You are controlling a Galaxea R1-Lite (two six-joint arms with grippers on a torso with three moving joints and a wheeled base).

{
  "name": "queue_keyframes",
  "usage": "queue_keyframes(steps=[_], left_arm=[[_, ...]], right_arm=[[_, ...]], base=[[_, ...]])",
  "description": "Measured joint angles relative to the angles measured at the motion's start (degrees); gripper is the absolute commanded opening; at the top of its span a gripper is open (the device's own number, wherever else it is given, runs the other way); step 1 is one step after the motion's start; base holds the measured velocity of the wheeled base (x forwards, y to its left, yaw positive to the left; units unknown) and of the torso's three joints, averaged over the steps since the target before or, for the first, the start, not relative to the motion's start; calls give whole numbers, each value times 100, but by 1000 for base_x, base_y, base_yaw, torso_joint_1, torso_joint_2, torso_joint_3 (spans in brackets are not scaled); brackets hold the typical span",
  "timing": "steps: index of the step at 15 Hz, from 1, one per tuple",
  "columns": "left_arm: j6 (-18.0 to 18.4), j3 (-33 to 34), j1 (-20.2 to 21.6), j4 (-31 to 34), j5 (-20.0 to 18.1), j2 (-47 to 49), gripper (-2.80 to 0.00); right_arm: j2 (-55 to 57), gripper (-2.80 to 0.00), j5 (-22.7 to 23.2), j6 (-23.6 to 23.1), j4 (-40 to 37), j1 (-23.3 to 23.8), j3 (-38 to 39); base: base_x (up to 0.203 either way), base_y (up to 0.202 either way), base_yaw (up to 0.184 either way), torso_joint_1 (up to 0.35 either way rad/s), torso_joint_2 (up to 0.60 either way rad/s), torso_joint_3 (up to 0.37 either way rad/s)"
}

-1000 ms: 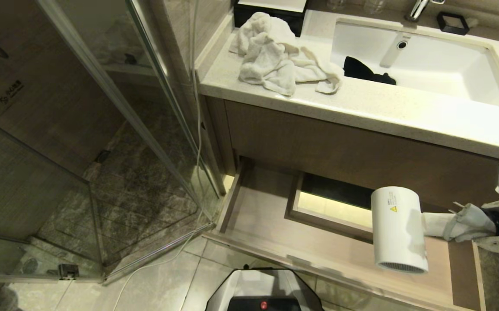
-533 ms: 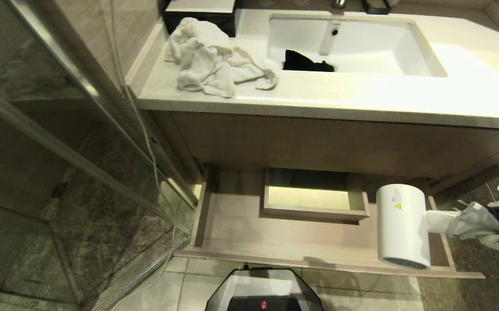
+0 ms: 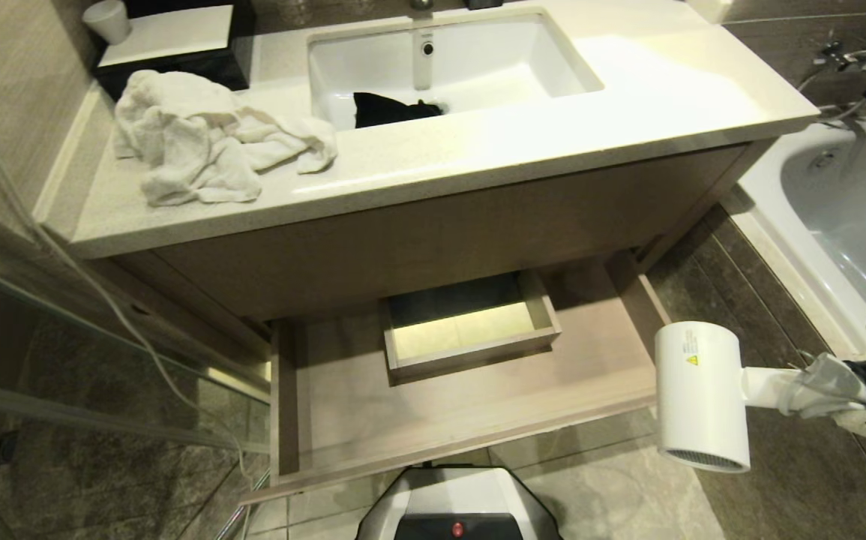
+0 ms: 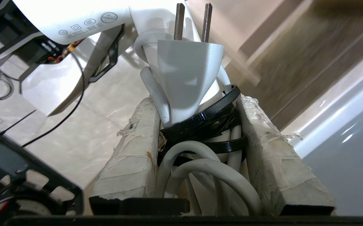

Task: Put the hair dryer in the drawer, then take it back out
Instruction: Put it into the drawer

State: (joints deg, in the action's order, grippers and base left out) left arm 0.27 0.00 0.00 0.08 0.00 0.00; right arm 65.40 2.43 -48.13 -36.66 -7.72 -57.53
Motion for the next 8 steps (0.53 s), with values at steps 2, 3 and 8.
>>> queue_keyframes(steps=[2,3,8], left_arm=[[0,0,0,0,0,0,-280],[-3,0,0,2,-2,0,-280],[-1,0,0,2,0,0,-280]], right_arm=[[-16,-280,-1,5,-12,0,23],[-24,-280,-4,6,-9,0,28],[-39,-280,-9,4,-27,0,48]], base=[[-3,11,-110,1,3,1],[0,0,0,0,0,0],[0,0,0,0,0,0]])
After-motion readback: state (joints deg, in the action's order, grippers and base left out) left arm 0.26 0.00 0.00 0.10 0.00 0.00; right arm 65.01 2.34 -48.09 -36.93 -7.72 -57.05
